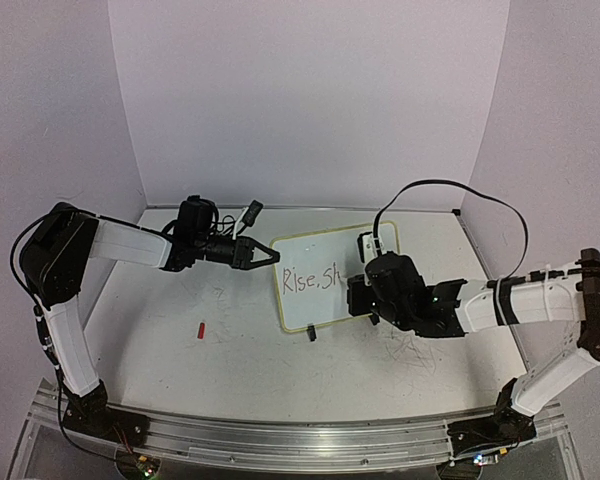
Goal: Write a sentence on the whiteboard
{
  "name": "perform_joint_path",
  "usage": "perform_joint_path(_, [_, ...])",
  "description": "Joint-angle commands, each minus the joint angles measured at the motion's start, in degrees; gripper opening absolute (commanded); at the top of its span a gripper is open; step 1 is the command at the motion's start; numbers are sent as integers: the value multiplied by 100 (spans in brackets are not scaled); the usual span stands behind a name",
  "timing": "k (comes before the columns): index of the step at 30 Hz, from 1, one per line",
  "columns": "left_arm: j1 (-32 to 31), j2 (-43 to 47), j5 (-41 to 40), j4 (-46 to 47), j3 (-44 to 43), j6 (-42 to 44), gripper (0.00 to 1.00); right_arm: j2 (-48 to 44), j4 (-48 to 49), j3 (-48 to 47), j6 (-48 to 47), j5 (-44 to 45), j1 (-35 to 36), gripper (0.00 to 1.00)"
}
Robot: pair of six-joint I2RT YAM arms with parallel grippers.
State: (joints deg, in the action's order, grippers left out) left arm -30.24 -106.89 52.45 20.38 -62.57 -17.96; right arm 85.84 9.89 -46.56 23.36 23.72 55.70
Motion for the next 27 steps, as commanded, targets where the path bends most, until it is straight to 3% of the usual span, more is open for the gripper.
perform_joint_path(1, [-52, 125, -157, -315, -134, 43, 0, -121, -154, 166, 162, -32, 16, 0])
perform_joint_path(19, [-52, 160, -195, -333, -135, 75, 0, -111, -196, 130, 171, 14, 20, 0])
perform_joint_path(27, [-53, 161, -213, -350, -142, 81, 0, -591, -90, 93, -100, -99, 0, 0])
